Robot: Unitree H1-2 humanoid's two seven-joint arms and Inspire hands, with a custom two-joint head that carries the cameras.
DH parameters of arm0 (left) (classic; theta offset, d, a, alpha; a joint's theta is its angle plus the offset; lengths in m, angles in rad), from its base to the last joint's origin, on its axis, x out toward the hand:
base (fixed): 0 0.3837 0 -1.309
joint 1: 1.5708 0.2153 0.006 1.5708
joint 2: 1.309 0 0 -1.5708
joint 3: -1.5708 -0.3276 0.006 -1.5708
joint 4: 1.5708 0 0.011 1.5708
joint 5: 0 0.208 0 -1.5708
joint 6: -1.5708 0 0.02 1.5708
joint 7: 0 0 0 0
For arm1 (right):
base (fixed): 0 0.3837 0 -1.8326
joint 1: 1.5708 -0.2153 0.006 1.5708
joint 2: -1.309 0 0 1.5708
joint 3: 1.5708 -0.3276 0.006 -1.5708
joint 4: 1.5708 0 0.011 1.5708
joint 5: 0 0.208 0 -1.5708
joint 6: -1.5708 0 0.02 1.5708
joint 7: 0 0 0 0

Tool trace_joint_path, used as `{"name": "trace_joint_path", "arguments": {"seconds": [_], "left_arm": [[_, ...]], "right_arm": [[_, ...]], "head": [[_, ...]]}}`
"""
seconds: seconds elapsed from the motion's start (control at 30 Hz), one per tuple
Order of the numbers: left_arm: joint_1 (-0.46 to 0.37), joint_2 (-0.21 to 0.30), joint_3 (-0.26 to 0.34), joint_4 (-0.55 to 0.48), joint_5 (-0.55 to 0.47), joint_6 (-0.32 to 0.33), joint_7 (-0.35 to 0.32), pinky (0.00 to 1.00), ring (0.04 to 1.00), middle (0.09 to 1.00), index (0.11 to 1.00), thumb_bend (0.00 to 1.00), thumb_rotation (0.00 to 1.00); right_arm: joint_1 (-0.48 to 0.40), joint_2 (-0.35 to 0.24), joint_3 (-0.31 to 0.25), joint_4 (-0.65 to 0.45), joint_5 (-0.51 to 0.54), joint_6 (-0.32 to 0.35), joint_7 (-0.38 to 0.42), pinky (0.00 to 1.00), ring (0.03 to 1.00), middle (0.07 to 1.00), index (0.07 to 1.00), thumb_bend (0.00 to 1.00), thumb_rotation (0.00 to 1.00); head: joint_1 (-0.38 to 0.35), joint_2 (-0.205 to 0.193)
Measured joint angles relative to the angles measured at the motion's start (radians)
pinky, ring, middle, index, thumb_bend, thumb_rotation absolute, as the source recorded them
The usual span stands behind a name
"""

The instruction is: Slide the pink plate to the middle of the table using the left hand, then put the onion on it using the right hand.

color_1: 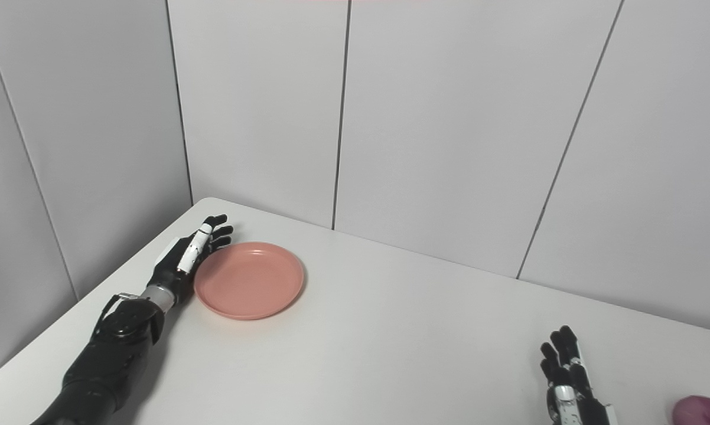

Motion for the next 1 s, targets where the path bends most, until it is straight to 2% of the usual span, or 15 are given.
{"name": "trace_joint_path", "arguments": {"seconds": [0.23,0.4,0.67,1.0], "left_arm": [[0.005,-0.019,-0.001,-0.015,0.000,0.011,0.003,0.92,0.908,0.907,0.904,0.54,1.00],[0.005,-0.033,-0.002,-0.014,-0.011,0.001,0.002,0.91,0.904,0.902,0.899,0.59,1.00],[0.005,-0.083,-0.008,-0.023,-0.012,-0.009,0.011,0.91,0.910,0.906,0.904,0.59,1.00],[0.007,-0.129,-0.047,-0.053,-0.003,0.002,0.055,0.92,0.914,0.908,0.906,0.58,1.00]], "right_arm": [[0.003,0.005,0.001,-0.007,-0.017,0.000,-0.012,1.00,0.975,0.980,0.988,0.50,0.78],[0.009,0.008,0.001,-0.015,-0.024,0.000,-0.015,1.00,0.980,0.982,0.990,0.49,0.79],[0.010,0.010,0.003,-0.024,-0.025,0.003,-0.017,1.00,0.978,0.976,0.982,0.51,0.77],[0.014,0.021,0.006,-0.037,-0.035,0.006,-0.032,1.00,0.985,0.980,0.989,0.47,0.79]], "head": [[-0.003,0.000],[-0.009,0.000],[-0.018,0.005],[-0.046,0.009]]}}
